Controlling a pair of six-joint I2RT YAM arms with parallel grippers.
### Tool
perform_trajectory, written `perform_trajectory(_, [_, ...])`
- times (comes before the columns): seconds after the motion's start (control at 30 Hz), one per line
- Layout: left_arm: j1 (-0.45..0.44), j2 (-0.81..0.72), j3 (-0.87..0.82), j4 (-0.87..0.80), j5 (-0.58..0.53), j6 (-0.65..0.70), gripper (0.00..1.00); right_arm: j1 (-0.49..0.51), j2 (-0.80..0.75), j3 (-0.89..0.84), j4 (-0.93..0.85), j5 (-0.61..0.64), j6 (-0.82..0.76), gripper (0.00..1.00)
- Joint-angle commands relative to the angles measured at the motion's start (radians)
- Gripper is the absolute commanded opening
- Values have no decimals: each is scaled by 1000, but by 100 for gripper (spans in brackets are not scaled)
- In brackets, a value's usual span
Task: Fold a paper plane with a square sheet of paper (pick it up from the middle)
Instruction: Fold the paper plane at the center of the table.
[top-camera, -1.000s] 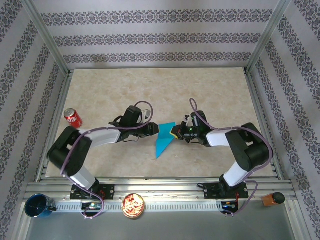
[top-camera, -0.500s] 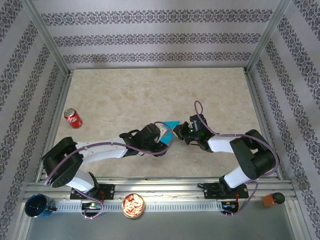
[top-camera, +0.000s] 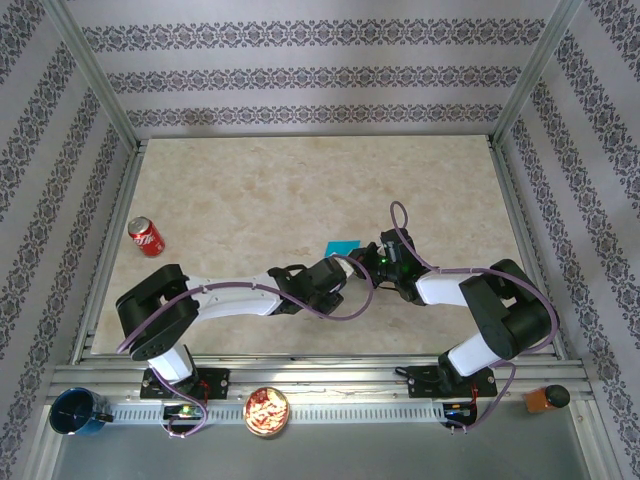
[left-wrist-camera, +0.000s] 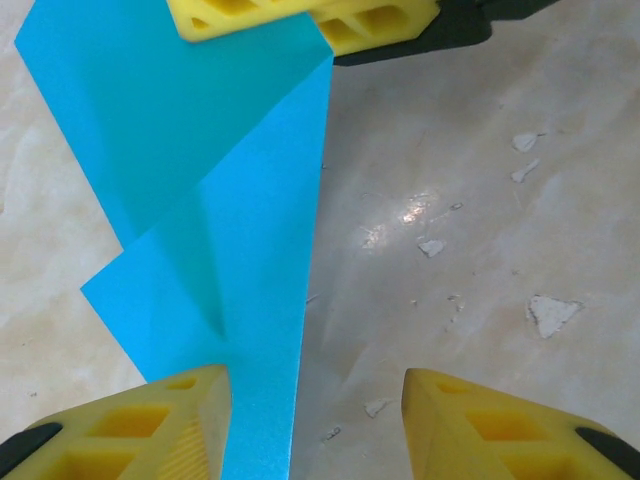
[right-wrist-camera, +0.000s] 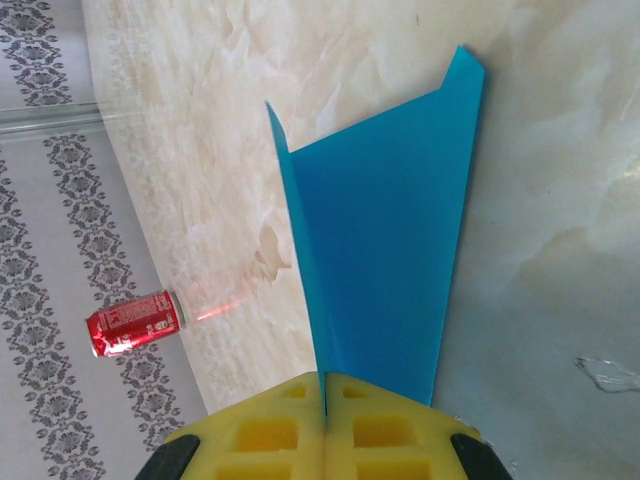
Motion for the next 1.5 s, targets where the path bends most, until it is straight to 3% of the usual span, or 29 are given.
perform_trajectory(0.0, [-21,37,32,-12,-52,39,49,12,-23,-13,33,22,14,4])
perform_trajectory(0.2, [-29,81,72,-32,-83,33,47,14,-12,-14,52,14,21,4])
perform_trajectory(0.6, [-42,125,105,-69,-136,30,34,14,-13,-28,66,19,29,4])
perform_trajectory(1.0, [-47,82,58,-43,-162,38,38,9,-19,-36,69,19,32,4])
perform_trajectory(1.33, [-47,65,40,-39,-180,38,35,6,-21,-35,80,11,38,4])
perform_trajectory(1.47, [-47,61,39,-33,-177,38,29,5,-21,-34,80,8,38,4])
